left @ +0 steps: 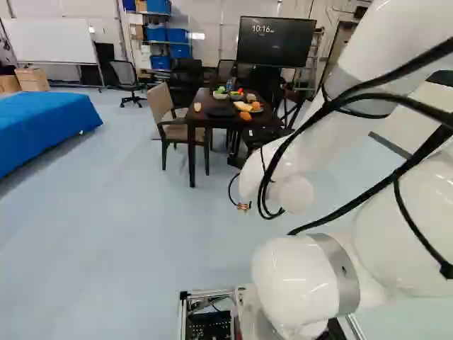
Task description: Move the croissant to the empty plate
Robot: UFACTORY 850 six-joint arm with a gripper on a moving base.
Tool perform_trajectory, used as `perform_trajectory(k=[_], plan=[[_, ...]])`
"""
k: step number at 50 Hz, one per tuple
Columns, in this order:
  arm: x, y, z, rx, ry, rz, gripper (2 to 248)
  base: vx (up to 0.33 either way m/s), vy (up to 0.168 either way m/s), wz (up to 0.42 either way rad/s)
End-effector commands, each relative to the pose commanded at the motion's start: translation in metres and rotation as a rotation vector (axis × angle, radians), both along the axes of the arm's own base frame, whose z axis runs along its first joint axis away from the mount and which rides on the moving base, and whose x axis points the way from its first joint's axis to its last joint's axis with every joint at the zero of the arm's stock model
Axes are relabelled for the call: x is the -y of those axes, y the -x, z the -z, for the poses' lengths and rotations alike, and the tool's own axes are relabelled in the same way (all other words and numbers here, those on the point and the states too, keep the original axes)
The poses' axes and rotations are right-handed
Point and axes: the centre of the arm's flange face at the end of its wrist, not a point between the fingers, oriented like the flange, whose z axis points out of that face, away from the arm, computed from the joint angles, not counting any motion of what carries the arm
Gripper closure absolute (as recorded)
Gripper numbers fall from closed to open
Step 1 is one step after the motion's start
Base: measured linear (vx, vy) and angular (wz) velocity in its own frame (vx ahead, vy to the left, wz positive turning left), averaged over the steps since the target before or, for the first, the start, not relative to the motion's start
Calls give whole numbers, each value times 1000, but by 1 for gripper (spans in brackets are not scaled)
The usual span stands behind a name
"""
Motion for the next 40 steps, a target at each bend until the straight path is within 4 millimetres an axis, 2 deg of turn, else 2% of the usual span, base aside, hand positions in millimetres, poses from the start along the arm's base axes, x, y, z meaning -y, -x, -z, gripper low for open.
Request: perform_trajectory(k=[40], plan=[[0, 0, 0, 0, 0, 0, 3, 0, 0, 0]])
